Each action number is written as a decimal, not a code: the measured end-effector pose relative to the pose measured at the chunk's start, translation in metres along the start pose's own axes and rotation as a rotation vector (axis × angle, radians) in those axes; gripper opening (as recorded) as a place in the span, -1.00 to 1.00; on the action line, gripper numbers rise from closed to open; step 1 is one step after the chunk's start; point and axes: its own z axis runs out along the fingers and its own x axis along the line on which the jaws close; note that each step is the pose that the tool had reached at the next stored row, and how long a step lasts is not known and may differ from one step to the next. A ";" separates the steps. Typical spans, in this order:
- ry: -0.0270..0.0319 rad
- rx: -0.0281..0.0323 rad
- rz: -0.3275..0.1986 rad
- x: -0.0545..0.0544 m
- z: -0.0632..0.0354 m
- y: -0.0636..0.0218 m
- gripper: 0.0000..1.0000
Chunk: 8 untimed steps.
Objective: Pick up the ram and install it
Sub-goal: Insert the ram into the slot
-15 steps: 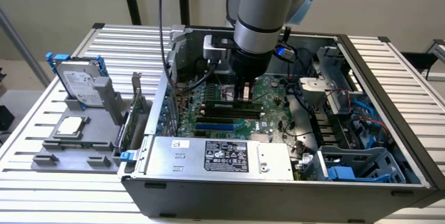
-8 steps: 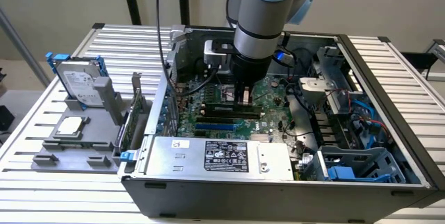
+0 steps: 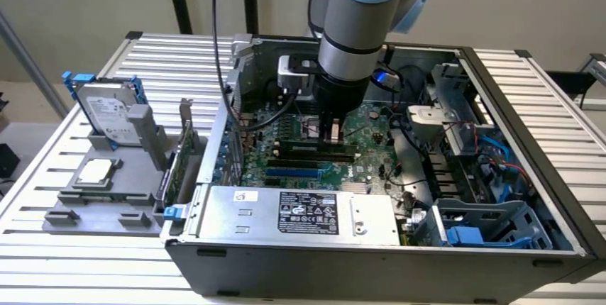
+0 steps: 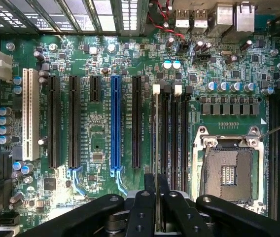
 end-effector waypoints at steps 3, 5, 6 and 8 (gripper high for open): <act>0.0029 0.0001 0.000 -0.001 0.0006 0.0000 -0.73; 0.0071 0.0001 0.000 -0.001 0.0009 0.0001 -0.73; 0.0086 0.0001 0.001 -0.001 0.0012 0.0000 -0.73; 0.0110 0.0002 0.001 -0.001 0.0015 0.0000 -0.73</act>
